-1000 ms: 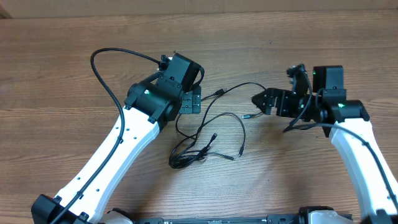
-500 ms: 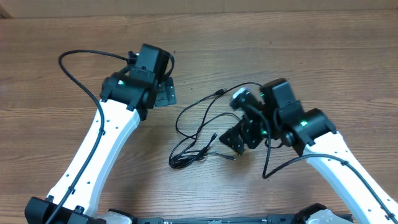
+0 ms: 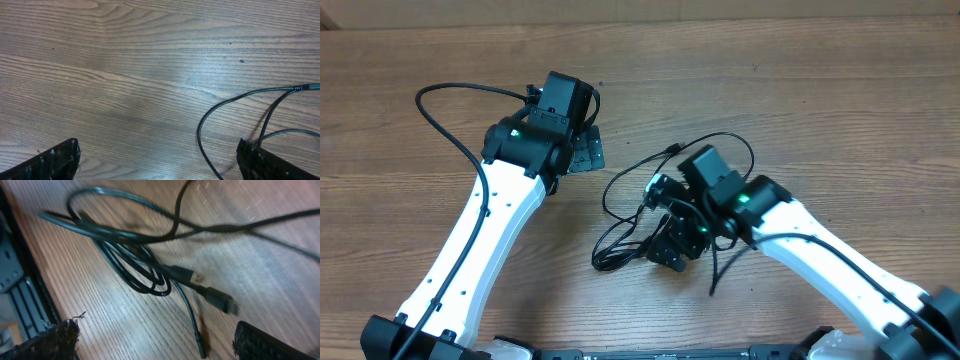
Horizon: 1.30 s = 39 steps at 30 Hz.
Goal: Untangle cables
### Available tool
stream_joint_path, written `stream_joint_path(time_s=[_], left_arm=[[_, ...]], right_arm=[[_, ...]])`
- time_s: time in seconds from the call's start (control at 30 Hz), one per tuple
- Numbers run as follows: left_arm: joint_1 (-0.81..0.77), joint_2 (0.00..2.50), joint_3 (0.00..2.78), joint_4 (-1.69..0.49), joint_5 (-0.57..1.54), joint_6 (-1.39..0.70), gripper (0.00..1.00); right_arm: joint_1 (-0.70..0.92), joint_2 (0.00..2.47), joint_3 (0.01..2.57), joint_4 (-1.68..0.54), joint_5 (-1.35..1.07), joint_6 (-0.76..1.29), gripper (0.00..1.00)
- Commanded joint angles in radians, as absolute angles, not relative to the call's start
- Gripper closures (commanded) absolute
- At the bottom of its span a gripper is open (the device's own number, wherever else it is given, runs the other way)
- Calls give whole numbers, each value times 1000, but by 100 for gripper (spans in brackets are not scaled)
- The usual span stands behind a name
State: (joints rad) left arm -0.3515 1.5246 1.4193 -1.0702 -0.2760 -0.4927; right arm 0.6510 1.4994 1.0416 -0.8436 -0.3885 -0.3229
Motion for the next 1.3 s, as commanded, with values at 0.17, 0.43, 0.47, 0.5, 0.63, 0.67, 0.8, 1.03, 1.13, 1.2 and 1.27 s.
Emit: stream_joint_path(time_s=[0.17, 0.43, 0.47, 0.5, 0.63, 0.67, 0.8, 1.03, 1.13, 1.2, 1.27], left_arm=[[-353, 1530, 1414, -1069, -269, -505, 0], [-353, 1530, 1414, -1069, -269, -505, 0], [-353, 1530, 1414, -1069, -269, -505, 0], [-353, 1530, 1414, -1069, -269, -505, 0], [-353, 1530, 1414, -1069, -269, -505, 0], [-353, 1530, 1414, -1069, -269, -505, 0], [-353, 1530, 1414, -1069, -269, -505, 0], [-353, 1530, 1414, -1069, -269, -505, 0], [-353, 1530, 1414, -1069, -269, -505, 0], [-353, 1530, 1414, -1069, -269, -505, 0], [-353, 1530, 1414, -1069, -269, -505, 0]], right_arm=[[662, 1661, 1047, -757, -520, -376, 2], [662, 1732, 1046, -693, -526, -376, 2], [662, 1743, 1046, -685, -529, -376, 2], [663, 1747, 1046, -681, -534, -376, 2], [675, 1773, 1046, -662, -579, -405, 3], [680, 1778, 1046, -656, -588, -410, 3], [689, 1784, 1046, -638, -590, -421, 22], [685, 1784, 1047, -629, -448, -337, 96], [678, 1784, 1047, -630, -324, -239, 96], [666, 1783, 1050, -642, -266, -189, 96], [646, 1775, 1056, -661, -245, -154, 96]])
